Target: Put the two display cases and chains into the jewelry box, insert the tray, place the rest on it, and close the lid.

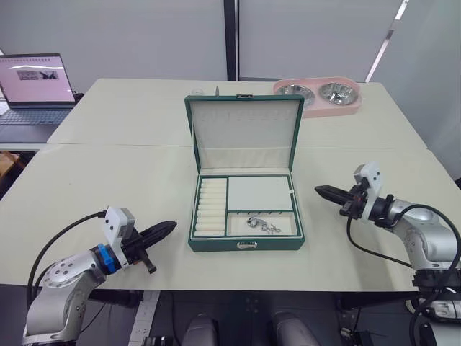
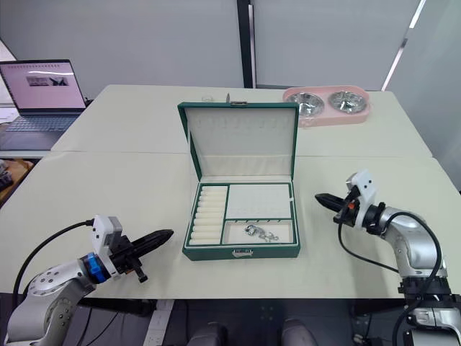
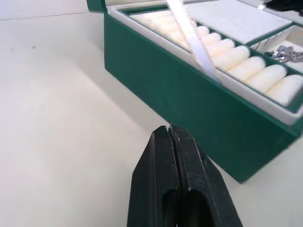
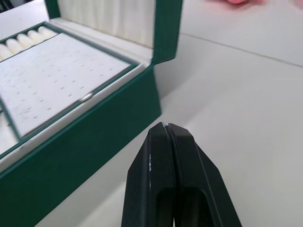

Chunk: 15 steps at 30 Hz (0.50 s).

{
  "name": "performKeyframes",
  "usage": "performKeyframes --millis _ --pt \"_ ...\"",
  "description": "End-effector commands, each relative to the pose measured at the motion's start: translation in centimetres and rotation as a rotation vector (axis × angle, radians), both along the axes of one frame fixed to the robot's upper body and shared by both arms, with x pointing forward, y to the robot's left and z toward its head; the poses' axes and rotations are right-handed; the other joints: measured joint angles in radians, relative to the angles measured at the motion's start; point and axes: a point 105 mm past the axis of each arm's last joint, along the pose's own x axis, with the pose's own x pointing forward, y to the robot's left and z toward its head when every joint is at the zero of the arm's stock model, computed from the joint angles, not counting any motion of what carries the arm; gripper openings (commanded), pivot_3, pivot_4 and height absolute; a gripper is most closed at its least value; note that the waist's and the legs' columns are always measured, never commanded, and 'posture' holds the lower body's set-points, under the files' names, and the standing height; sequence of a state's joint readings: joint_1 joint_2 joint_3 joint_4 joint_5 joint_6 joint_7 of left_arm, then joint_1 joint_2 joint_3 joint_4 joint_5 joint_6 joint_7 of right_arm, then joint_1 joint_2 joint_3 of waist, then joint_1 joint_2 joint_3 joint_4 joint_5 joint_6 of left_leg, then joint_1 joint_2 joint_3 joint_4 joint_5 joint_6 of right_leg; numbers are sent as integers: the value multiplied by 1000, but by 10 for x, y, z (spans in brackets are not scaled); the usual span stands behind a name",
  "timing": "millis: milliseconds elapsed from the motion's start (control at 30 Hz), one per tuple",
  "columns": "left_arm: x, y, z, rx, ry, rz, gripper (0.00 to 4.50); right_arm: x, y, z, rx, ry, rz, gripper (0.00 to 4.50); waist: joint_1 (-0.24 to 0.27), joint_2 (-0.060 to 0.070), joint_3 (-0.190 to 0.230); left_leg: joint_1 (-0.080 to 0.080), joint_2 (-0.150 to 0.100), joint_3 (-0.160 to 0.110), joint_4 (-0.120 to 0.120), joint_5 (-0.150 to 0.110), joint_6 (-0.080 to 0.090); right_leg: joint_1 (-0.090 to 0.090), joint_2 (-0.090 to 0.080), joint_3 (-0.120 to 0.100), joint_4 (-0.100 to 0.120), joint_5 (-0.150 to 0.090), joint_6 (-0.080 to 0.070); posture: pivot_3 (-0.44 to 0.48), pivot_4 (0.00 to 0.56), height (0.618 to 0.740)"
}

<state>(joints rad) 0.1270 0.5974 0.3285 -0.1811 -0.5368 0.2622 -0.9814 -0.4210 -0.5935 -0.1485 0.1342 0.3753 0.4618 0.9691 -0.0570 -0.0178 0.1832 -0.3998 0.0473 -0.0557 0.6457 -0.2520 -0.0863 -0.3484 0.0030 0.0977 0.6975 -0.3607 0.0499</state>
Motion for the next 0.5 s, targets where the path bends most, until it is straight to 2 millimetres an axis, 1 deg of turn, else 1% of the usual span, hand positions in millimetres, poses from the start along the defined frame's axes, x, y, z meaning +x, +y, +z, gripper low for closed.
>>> performKeyframes --millis 33,133,200,300,400,500 --pt "-15 0 39 -14 -169 9 0 17 -8 25 2 -105 -3 26 0 -1 0 0 0 0 0 0 0 0 0 0 0 0 0 0 150 740" --pt "-37 -9 46 -40 -223 -14 0 36 -13 39 10 -153 -25 26 -5 0 1 0 0 2 0 0 0 0 -1 1 -1 0 0 0 150 740" --pt "-59 -15 43 -76 -236 -14 0 51 -13 51 11 -195 -44 26 -7 -1 1 0 0 2 0 0 0 0 -1 1 -1 0 0 0 150 740" --pt "-86 -18 36 -108 -226 5 0 68 -9 64 19 -238 -60 26 -17 -1 1 0 0 4 -1 0 0 -1 -2 2 -2 0 0 0 150 740" --pt "-106 -22 31 -126 -190 8 0 81 -2 73 21 -266 -66 26 -24 -1 1 0 0 3 0 0 0 0 -1 1 -1 0 0 0 150 740" --pt "-115 -22 28 -142 -166 34 0 90 6 80 23 -279 -63 26 -26 -1 1 0 -1 4 0 0 0 0 -2 2 -2 0 0 0 150 740"
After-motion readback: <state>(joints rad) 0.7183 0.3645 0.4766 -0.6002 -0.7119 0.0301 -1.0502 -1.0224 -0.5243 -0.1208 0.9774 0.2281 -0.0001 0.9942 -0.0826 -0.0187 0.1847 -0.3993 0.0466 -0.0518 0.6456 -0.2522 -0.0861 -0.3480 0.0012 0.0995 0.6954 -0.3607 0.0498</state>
